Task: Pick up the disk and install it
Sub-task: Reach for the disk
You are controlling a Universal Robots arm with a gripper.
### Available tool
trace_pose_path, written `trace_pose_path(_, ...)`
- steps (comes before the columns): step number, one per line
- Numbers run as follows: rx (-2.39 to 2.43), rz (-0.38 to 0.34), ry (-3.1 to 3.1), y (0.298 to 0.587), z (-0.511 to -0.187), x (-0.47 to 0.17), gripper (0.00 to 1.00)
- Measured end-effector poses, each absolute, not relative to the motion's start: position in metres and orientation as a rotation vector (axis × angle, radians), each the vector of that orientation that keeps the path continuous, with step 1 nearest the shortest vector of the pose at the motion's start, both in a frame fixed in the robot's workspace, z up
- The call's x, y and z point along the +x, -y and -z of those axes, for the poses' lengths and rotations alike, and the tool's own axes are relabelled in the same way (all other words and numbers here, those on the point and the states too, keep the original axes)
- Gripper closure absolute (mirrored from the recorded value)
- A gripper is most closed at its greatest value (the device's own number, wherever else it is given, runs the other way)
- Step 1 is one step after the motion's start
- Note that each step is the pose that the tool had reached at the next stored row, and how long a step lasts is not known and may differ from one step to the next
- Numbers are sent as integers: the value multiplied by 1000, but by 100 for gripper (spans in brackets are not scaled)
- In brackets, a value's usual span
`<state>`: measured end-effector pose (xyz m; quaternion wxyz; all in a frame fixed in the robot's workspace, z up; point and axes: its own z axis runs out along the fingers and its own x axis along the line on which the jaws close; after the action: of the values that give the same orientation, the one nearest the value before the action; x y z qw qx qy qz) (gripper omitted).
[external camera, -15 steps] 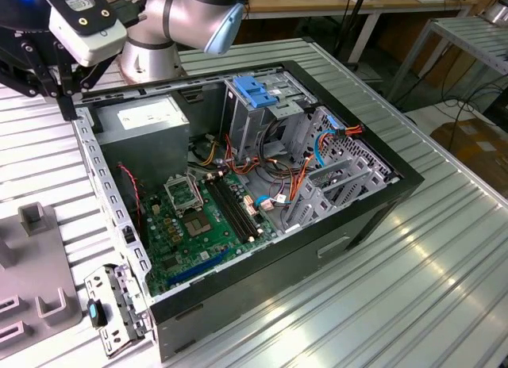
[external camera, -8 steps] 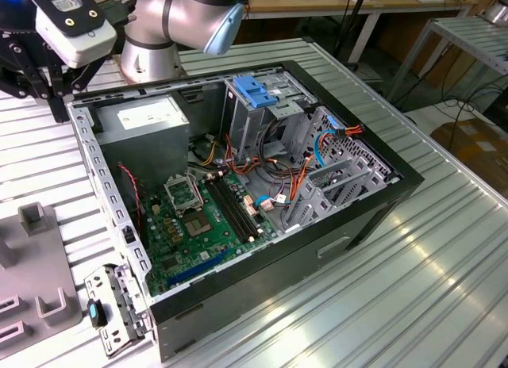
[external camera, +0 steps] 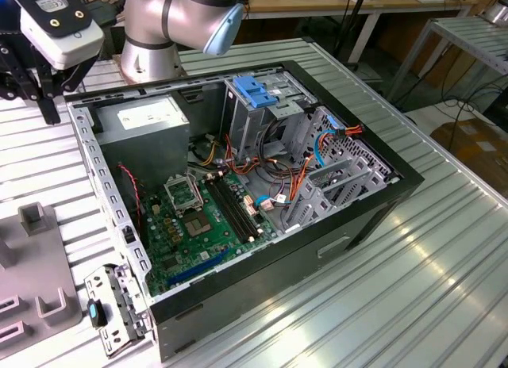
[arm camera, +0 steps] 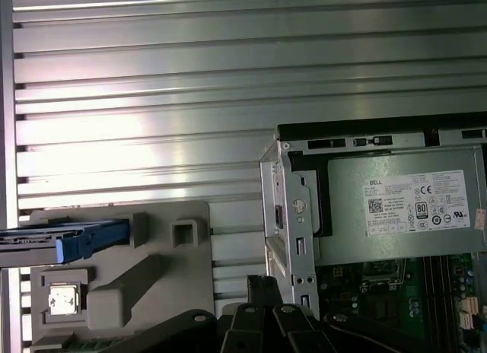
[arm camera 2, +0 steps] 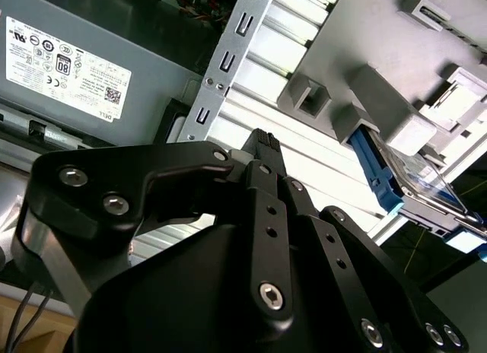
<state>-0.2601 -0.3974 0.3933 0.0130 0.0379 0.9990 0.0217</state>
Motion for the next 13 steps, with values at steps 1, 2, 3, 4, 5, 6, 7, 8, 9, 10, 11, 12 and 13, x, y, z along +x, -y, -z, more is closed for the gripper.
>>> trace_pose_path(1,118,-68,-3113,397,-393,-261,89)
trace_pose_path(2,118,-68,-3113,397,-393,-262,89)
trace_pose_path(3,118,-68,-3112,397,-393,-263,89)
trace_pose_path(4,118,-68,-3112,397,-393,-264,89)
trace_pose_path(5,118,-68,-3113,397,-393,-265,89)
trace_pose_path(6,118,-68,-3112,397,-393,-266,89)
trace_pose_path(7,118,-68,-3113,397,-393,-267,89)
trace_pose_path(8,118,-68,-3113,397,-393,-268,89)
trace_pose_path(9,118,-68,-3112,397,-393,-269,89)
trace_pose_path(10,118,-68,-3113,397,-393,-270,89)
trace_pose_path(11,118,-68,-3112,397,-393,-271,89)
trace_pose_path(12,118,-68,-3112,397,-393,-273,89)
trace_pose_path(13,118,-68,-3112,397,-393,-273,89)
